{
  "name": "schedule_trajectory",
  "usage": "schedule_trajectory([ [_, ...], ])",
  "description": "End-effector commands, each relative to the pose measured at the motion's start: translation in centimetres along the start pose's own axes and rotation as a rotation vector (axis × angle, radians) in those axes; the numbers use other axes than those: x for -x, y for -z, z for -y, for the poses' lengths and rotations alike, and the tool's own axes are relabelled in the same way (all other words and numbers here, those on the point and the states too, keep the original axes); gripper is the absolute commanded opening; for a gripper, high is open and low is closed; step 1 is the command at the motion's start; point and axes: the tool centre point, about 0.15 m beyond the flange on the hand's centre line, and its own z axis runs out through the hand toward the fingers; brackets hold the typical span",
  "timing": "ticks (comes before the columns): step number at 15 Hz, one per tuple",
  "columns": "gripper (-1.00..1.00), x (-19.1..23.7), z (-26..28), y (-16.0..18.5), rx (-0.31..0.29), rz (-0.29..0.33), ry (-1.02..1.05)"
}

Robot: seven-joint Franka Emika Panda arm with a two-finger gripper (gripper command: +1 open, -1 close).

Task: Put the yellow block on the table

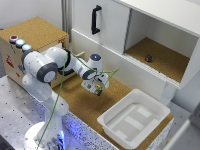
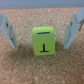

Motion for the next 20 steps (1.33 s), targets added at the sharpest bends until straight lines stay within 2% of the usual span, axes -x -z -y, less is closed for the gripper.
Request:
schedule_trajectory([
  [1,1.0,0.9,0.2,7.0,0.242,-0.082,-0.121],
  [3,1.0,1.2,1.3,9.9,0.3,-0.1,-0.109],
  [6,1.0,1.8,2.6,11.6,0.281,-0.093,-0.07],
  [10,1.0,2.8,4.4,10.9,0.154,-0.048,-0.014],
  [13,1.0,2.7,4.4,10.1,0.023,-0.059,-0.008],
  [14,-1.0,2.5,4.4,10.1,-0.013,-0.068,0.001],
  [16,-1.0,2.2,4.8,9.8,-0.037,-0.039,0.043],
  [17,-1.0,2.2,4.9,9.0,-0.01,-0.008,0.057],
  [18,-1.0,2.1,4.6,8.0,-0.054,0.021,0.049],
  [19,-1.0,2.0,4.3,7.3,-0.083,0.02,0.054],
  [20,-1.0,1.8,4.1,6.4,-0.09,0.028,0.043],
])
